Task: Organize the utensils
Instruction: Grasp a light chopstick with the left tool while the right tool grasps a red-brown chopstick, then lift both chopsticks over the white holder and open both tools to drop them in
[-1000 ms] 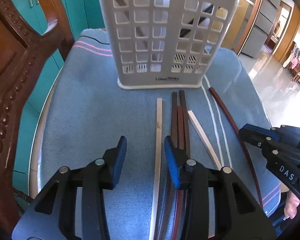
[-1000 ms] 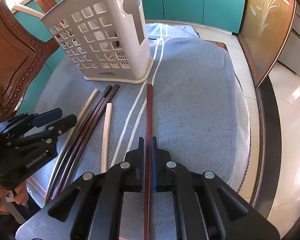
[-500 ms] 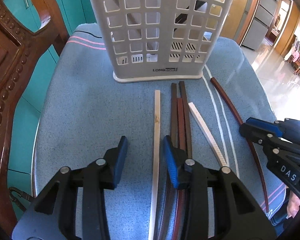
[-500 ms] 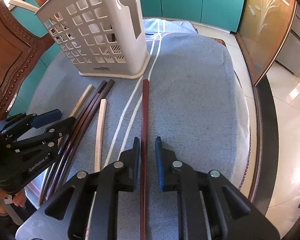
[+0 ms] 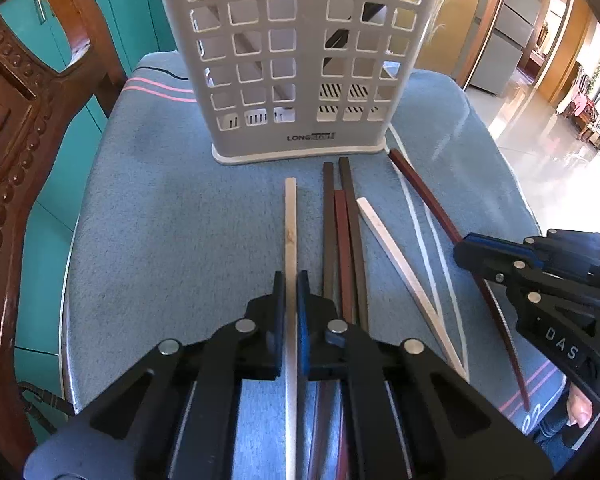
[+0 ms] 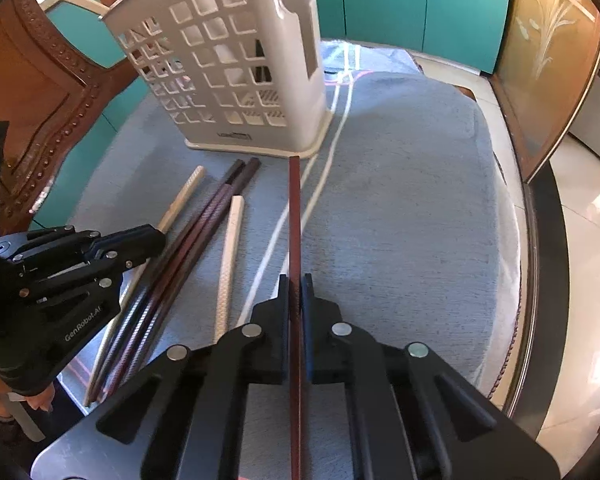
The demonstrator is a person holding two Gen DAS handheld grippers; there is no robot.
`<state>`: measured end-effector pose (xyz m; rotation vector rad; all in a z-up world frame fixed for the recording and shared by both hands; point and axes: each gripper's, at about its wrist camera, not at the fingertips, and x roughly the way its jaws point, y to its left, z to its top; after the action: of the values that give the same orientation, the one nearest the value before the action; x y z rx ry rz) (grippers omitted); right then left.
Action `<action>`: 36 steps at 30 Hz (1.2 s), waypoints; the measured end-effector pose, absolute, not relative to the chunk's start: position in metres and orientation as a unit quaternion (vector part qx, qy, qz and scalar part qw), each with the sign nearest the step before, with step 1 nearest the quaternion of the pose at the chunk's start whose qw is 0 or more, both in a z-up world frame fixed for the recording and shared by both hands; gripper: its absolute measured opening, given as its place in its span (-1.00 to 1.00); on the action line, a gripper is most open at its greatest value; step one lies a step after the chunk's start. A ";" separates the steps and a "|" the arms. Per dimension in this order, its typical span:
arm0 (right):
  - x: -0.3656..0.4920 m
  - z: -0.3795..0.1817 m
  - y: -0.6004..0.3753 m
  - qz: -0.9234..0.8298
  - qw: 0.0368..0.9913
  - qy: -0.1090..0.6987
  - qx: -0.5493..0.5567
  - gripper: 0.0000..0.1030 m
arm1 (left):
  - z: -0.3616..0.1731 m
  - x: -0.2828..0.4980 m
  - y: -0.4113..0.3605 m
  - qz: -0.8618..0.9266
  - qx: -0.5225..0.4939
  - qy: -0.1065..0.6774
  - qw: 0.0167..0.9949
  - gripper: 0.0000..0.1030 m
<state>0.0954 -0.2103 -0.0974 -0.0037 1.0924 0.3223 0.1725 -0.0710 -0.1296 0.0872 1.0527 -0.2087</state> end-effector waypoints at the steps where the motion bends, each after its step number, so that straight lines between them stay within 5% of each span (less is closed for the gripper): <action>1: 0.095 -0.096 -0.211 0.153 0.843 0.516 0.000 -0.88 | -0.128 0.171 -0.069 -0.100 0.040 0.500 0.859 -0.87; 14: 0.100 -0.102 -0.211 0.124 0.841 0.526 -0.021 -0.77 | -0.133 0.180 -0.066 -0.082 0.041 0.514 0.853 -0.85; 27: 0.099 -0.106 -0.198 0.111 0.852 0.509 -0.056 -0.66 | -0.135 0.184 -0.063 -0.070 0.040 0.506 0.858 -0.50; 29: 0.098 -0.106 -0.197 0.110 0.853 0.507 -0.056 -0.67 | -0.135 0.184 -0.062 -0.070 0.041 0.506 0.859 -0.50; 32: 0.098 -0.105 -0.198 0.117 0.852 0.509 -0.046 -0.88 | -0.134 0.186 -0.060 -0.073 0.033 0.507 0.858 -0.86; 36: 0.092 -0.097 -0.199 0.135 0.856 0.498 -0.040 -0.88 | -0.123 0.183 -0.055 -0.070 0.023 0.487 0.870 -0.87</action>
<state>0.0925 -0.1991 -0.0972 -0.0849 1.0458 0.2829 0.1830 -0.0551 -0.1227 0.0479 1.0178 -0.1461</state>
